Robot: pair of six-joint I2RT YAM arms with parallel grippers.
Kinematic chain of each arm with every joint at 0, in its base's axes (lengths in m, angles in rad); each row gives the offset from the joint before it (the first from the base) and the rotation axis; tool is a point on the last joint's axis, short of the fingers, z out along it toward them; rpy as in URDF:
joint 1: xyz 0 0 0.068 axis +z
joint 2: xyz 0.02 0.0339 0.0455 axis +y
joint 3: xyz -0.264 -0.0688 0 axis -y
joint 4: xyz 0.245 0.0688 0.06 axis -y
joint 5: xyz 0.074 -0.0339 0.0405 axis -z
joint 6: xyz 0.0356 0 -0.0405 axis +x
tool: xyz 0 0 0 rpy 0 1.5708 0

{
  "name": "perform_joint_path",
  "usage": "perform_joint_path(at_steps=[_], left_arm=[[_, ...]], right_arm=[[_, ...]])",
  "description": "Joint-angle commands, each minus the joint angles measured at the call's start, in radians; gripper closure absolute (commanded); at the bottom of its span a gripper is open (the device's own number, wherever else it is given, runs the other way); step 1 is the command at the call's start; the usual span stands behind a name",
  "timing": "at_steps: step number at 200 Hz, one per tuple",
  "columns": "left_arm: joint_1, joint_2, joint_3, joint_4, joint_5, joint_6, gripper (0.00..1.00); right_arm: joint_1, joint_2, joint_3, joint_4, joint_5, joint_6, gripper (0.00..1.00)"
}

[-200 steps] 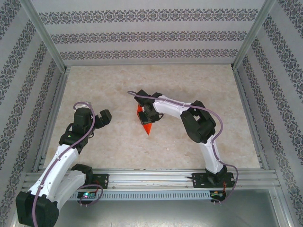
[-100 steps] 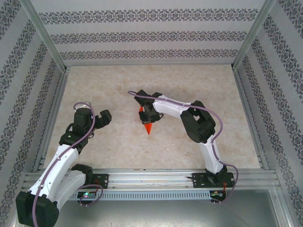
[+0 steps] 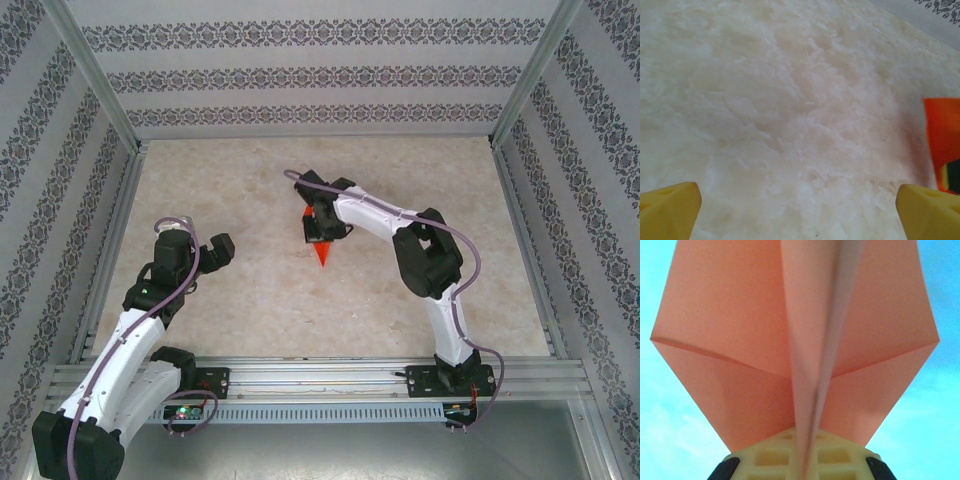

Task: Fold a paper plane with a square sheet of paper (fold left side to right side)
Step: Place the paper plane at the center of the table.

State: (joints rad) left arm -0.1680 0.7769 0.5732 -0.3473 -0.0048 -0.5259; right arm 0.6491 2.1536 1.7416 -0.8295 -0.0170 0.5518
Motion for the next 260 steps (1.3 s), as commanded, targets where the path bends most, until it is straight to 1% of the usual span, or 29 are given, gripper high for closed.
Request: perform_joint_path(at_steps=[1,13,27,35,67,101,141,221,244,260], left_arm=[[0.015,-0.013,0.012,-0.028,-0.007,0.03,0.0],[0.015,-0.013,0.011,-0.027,-0.003,0.033,0.0],[0.015,-0.013,0.011,-0.028,-0.003,0.036,0.0],[0.015,-0.013,0.011,-0.029,-0.004,0.038,0.0],[0.016,-0.006,0.008,-0.023,-0.005,0.041,0.0],[0.016,-0.001,0.012,-0.022,0.005,0.04,0.0],[0.015,-0.002,0.015,-0.031,-0.001,0.042,0.0],[0.015,-0.002,0.022,-0.041,-0.003,0.047,0.0],[0.015,-0.001,0.022,-0.039,-0.003,0.047,0.0],[0.015,-0.001,0.024,-0.041,-0.003,0.047,0.0]], right_arm=[[-0.032,0.005,0.073,-0.062,0.054,0.049,0.97],[-0.047,0.02,0.096,-0.084,0.072,0.077,0.97],[-0.059,0.027,0.102,-0.103,0.091,0.112,1.0],[-0.062,0.029,0.101,-0.111,0.1,0.126,1.0],[-0.06,0.053,0.099,-0.122,0.095,0.133,1.0],[-0.048,0.1,0.123,-0.137,0.096,0.096,1.0],[-0.027,0.139,0.156,-0.175,0.137,0.039,1.0],[-0.025,0.167,0.146,-0.157,0.099,0.045,1.0],[-0.024,0.172,0.142,-0.152,0.091,0.044,0.97],[-0.025,0.172,0.132,-0.145,0.086,0.047,0.91]])
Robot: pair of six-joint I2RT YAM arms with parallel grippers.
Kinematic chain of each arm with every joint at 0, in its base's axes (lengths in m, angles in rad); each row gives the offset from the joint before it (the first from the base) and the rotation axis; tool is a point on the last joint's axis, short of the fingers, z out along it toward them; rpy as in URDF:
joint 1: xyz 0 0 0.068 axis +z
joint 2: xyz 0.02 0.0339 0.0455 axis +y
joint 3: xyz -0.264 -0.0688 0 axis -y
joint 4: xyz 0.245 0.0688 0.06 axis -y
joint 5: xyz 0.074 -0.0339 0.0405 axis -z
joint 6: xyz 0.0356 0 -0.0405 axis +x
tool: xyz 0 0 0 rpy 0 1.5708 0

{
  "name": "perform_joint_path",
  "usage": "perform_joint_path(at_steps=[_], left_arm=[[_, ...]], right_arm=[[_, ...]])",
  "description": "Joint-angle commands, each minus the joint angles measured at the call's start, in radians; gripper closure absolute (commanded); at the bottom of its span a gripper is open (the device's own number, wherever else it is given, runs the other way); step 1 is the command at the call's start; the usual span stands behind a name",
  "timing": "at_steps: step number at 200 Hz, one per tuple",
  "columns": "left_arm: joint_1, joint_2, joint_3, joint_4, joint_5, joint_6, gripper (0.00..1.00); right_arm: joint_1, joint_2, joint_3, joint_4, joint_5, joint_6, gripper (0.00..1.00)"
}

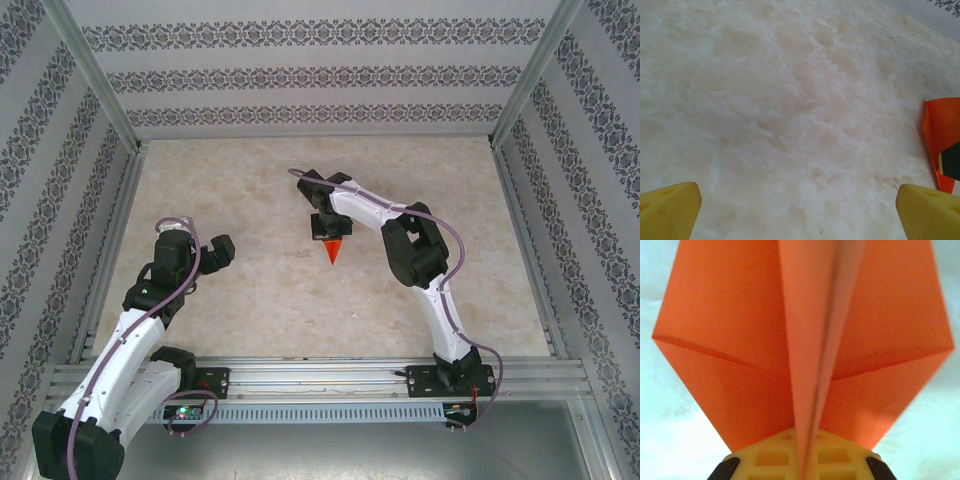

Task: Fold a paper plane with a square sheet of paper (fold left side to right side)
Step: Place the paper plane at the center of the table.

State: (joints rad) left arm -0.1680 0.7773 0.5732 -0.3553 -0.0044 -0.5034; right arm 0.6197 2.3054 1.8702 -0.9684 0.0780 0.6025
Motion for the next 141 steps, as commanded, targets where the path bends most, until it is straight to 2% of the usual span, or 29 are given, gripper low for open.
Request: perform_joint_path(at_steps=[1,83,141], left_arm=[[0.015,-0.001,0.024,-0.033,-0.003,0.025,0.0],[0.016,-0.003,0.037,-0.052,-0.017,0.04,0.0],[0.015,-0.002,0.039,-0.054,-0.019,0.04,0.0]], right_arm=[[0.005,0.02,0.002,-0.005,-0.009,-0.003,0.91],[0.007,0.011,-0.026,0.011,-0.018,-0.028,0.69],[0.01,-0.018,-0.03,0.01,-0.011,-0.033,0.68]])
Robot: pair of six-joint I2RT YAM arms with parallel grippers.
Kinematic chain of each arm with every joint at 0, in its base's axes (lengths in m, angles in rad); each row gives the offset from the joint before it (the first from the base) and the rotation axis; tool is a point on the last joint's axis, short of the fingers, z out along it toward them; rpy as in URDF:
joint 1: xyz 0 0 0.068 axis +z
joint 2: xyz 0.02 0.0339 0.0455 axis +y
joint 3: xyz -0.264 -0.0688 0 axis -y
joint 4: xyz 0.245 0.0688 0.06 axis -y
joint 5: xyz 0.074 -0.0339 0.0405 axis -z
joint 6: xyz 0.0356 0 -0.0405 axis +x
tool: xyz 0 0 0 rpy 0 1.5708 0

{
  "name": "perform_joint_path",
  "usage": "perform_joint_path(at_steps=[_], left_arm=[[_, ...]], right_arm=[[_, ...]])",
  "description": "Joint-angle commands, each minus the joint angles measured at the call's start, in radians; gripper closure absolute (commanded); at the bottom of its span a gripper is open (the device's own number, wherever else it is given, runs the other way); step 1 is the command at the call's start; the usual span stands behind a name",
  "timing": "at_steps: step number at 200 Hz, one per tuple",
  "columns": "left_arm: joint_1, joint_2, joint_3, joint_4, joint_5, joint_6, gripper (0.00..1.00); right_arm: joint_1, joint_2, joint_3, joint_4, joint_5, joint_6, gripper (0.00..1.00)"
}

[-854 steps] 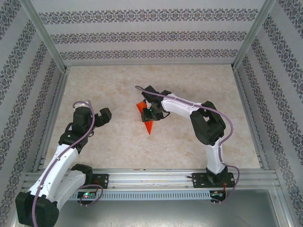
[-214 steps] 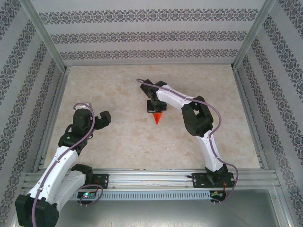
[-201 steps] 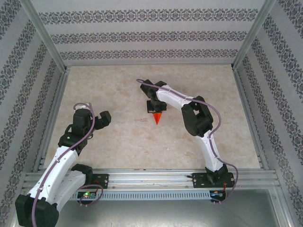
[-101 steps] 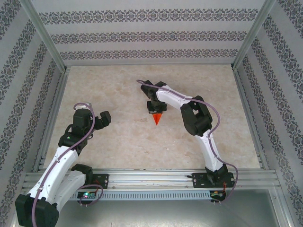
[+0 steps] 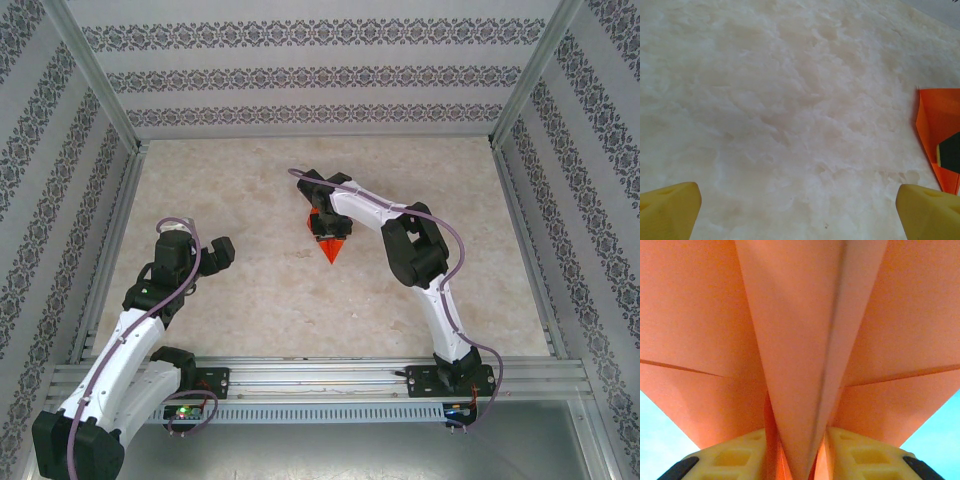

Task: Fold a paper plane with a square sheet of paper (fold left side to right side)
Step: Place the paper plane at the center of the table.

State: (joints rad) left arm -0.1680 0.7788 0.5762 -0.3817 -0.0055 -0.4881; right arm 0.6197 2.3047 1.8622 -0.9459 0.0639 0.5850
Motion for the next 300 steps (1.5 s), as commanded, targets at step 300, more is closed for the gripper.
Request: perform_joint_path(at_steps=[300], left_arm=[[0.015,0.002,0.054,-0.042,-0.025,0.041,0.0]], right_arm=[[0.053,-0.194,-0.071,-0.058,0.03,-0.106,0.49]])
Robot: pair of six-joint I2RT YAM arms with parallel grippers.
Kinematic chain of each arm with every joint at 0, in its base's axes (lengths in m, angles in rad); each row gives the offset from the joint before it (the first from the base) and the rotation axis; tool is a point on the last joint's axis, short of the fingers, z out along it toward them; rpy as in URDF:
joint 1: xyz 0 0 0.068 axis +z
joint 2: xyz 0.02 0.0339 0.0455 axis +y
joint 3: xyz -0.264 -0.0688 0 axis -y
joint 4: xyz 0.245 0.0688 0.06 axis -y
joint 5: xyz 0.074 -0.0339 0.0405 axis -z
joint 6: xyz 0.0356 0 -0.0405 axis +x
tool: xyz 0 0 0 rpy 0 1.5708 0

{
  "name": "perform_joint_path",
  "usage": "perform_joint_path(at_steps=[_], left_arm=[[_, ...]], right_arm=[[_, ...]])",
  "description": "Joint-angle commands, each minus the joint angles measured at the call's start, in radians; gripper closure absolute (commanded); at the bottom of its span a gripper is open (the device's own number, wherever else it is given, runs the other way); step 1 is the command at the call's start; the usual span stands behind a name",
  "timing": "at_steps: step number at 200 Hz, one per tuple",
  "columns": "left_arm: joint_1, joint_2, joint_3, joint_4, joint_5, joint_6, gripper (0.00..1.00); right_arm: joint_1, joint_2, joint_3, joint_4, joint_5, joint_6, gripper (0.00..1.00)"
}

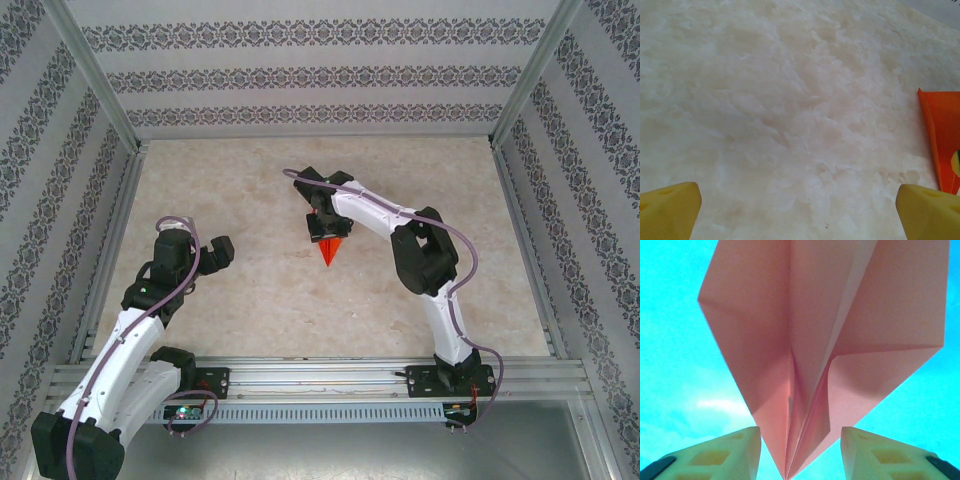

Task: Fold a paper plane with a square sheet of paper (fold left side to right side)
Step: Place the paper plane at the center of the table, then reset both arms

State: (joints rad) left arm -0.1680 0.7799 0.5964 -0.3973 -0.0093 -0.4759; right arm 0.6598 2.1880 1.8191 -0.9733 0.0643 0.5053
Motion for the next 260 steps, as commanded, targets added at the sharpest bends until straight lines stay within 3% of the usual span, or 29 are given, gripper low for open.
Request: perform_joint_path(at_steps=[1,67,87,169,260], left_arm=[[0.015,0.001,0.034,-0.026,-0.021,0.028,0.0],[0.015,0.002,0.046,-0.021,-0.028,0.004,0.0],[0.015,0.004,0.059,-0.023,-0.024,-0.005,0.0],[0.019,0.009,0.174,-0.091,-0.16,0.089,0.0],[0.024,0.075,0.224,0.01,-0.186,0.116,0.0]], right_arm=[[0.013,-0.08,-0.028,-0.031,0.03,-0.027,0.49],[0.023,-0.251,-0.146,0.01,0.058,-0.06,0.19],[0.023,-0.314,-0.188,0.033,0.073,-0.07,0.02],[-0.05,-0.693,-0.49,0.205,0.157,-0.111,0.02],[-0.351,-1.228,-0.912,0.479,0.127,-0.159,0.02]])
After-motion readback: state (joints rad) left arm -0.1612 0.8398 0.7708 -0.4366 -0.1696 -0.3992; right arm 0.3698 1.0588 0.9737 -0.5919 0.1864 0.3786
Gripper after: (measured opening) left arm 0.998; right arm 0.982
